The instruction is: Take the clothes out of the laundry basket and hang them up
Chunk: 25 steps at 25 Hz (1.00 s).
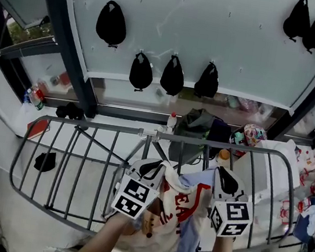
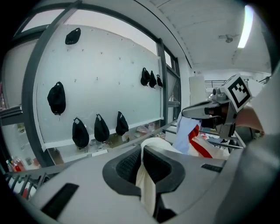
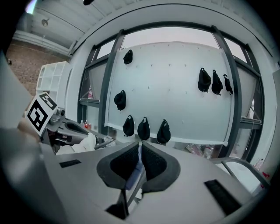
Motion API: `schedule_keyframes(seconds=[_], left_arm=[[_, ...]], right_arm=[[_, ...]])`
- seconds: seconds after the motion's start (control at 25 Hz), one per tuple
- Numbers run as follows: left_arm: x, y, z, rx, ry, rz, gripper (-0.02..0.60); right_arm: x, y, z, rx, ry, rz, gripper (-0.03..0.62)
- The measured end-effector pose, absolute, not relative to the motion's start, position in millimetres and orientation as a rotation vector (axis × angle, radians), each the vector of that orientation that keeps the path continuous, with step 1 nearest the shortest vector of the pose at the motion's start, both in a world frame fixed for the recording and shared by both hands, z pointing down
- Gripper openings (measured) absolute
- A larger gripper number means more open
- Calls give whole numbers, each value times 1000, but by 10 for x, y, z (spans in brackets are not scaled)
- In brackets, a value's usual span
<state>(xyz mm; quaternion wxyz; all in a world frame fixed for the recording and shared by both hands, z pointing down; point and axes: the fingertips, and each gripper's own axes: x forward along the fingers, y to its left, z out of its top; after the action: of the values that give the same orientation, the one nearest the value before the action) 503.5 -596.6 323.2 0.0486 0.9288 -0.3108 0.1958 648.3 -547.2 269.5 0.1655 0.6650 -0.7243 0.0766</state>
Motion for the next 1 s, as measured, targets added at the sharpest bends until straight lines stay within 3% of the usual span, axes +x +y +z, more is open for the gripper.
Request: schedule_keyframes(seconds=[0.32, 0.36, 0.44, 0.48, 1.0], left_arm=[[4992, -5875, 3601, 2759, -939, 735, 31], [4987, -5864, 3627, 2750, -940, 732, 53], [4975, -5843, 3642, 2741, -947, 716, 166], [4968, -5832, 3624, 2741, -952, 702, 184], [4466, -5650, 2921, 2762, -1127, 348, 184]], right_arm=[[6673, -5323, 3041, 1916, -1906, 316, 36], [6700, -5304, 3070, 1928, -1898, 329, 53], [6731, -5272, 3100, 1946, -1896, 354, 121], [6740, -5261, 3096, 1955, -1900, 359, 140], [6242, -5029, 2273, 1997, -2148, 191, 152]])
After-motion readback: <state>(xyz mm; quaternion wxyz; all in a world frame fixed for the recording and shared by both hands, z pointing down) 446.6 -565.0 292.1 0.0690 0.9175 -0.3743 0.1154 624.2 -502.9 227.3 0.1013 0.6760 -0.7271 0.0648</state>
